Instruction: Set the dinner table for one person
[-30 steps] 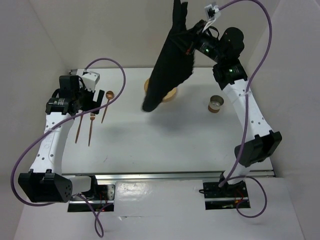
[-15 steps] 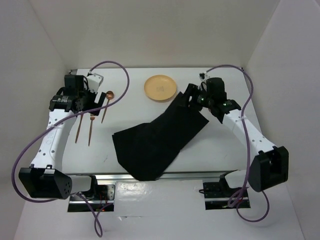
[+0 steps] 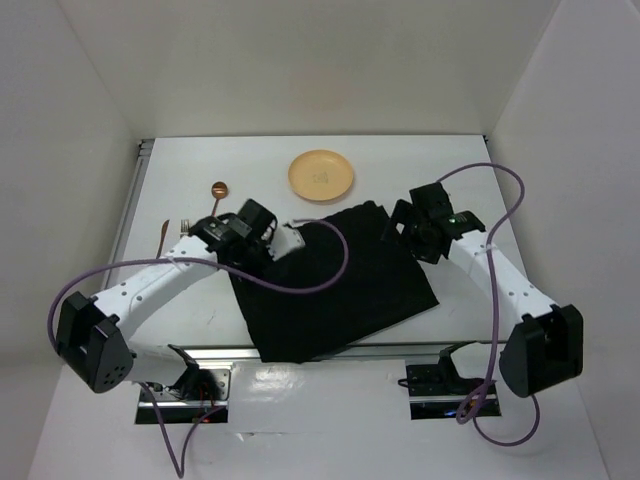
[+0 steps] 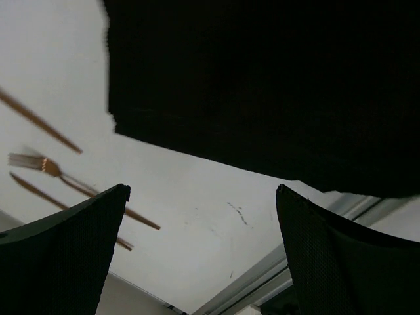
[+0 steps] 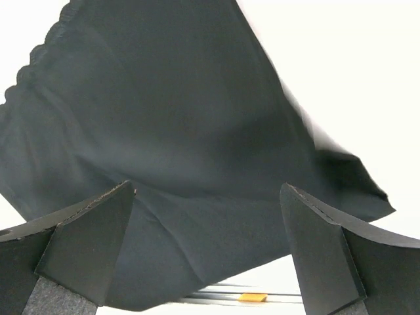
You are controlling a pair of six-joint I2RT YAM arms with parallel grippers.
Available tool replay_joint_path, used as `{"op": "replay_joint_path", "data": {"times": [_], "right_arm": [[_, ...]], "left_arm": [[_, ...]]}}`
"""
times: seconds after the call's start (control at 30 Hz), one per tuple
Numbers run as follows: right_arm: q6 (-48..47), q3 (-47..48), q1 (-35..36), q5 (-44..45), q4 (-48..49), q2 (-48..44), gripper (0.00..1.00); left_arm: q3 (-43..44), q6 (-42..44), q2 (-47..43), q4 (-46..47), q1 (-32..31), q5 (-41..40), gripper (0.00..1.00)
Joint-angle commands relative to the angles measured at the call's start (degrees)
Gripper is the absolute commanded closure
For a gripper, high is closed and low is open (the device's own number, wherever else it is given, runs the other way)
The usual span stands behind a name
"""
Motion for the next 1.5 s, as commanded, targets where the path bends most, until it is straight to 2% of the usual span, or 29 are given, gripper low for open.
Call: {"op": "replay_joint_path", "data": {"times": [0.0,0.13,0.3,0.4,0.43,0.47,0.63,0.7,0.8,0.93,0.97,1.1,1.2,1.3,1.47], "right_arm": [[5.3,-3.4,0.0,8.6,-6.6,-4.9,0.0],[5.9,-5.9,-4.2,6.8,-6.6,-5.5,0.0],[3.5,-9.1,-5.7,-0.5,-1.7,-3.8,0.01],[4.1,-12.7,-5.7,-2.8,1.3,-2.4,0.1],[4.1,-14.1,-5.7,-3.7,2.0,-2.4,0.15],[4.1,-14.6,-5.7,-3.7,2.6,-1.9,0.18],[4.1,-15.3,-5.7,-4.2,3.9,-1.3,0.19],[4.1,-15.3,-5.7,-5.6,3.9,-1.3,0.19],[4.8,-16.0,-5.2,-5.6,3.9,-1.3,0.19],[7.6,-19.2,-4.1,-5.6,3.9,-1.9,0.12],[7.6,-20.3,-4.1,-5.6,3.9,-1.9,0.09],[9.7,-22.5,-4.1,-5.6,3.9,-1.3,0.05],[10.8,-24.2,-4.1,-6.7,3.9,-1.3,0.05],[10.8,-25.5,-4.1,-7.4,4.9,-1.3,0.06],[11.3,-26.6,-4.1,-8.0,5.5,-0.7,0.07]], "left_arm": [[-3.6,2.4,0.3,-2.0,-7.8,0.9,0.0],[-7.0,4.3,1.6,0.6,-12.9,2.5,0.0],[-11.9,5.5,12.2,10.0,-13.6,-6.3,0.0],[-11.4,4.1,17.5,14.7,-11.0,-8.4,0.0],[-9.6,3.6,20.9,15.3,-10.1,-8.4,0.0],[-8.7,3.6,22.4,15.3,-8.2,-8.4,0.04],[-6.1,2.9,28.4,21.1,-3.9,-15.2,0.1],[-4.7,3.5,29.1,24.0,-1.5,-17.9,0.1],[-2.6,3.5,28.0,22.9,1.2,-15.6,0.1],[-4.8,4.2,19.5,21.5,1.2,-13.4,0.04],[-5.3,4.2,15.4,20.8,0.7,-12.9,0.02],[-6.6,3.4,8.5,14.7,-2.7,-8.5,0.01],[-8.3,0.2,8.5,10.6,-5.5,-6.9,0.01],[-12.7,-2.6,11.7,11.4,-8.4,-6.3,0.02],[-18.8,-4.0,19.1,15.2,-10.2,-12.5,0.05]]}}
